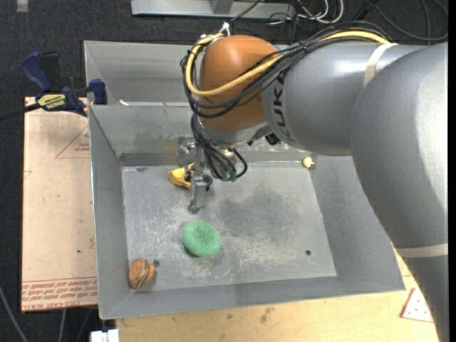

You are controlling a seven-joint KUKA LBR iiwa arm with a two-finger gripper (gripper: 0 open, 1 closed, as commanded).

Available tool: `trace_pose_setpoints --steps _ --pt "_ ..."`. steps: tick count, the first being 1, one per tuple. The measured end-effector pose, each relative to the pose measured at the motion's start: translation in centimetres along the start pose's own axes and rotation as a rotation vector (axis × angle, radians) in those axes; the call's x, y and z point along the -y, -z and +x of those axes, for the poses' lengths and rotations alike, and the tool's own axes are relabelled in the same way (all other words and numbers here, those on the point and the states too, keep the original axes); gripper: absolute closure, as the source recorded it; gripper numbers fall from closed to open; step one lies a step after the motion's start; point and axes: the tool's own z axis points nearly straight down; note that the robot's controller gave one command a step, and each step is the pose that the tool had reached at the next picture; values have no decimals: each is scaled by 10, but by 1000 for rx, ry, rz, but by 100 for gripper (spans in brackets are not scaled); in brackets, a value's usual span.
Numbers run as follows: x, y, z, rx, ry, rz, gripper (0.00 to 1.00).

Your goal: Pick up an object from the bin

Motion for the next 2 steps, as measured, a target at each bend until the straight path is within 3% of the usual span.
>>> trace_pose_setpoints --steps 1,2 --pt "35 -15 -6 1 -78 0 0" --pt "48 -45 42 3 -31 0 0"
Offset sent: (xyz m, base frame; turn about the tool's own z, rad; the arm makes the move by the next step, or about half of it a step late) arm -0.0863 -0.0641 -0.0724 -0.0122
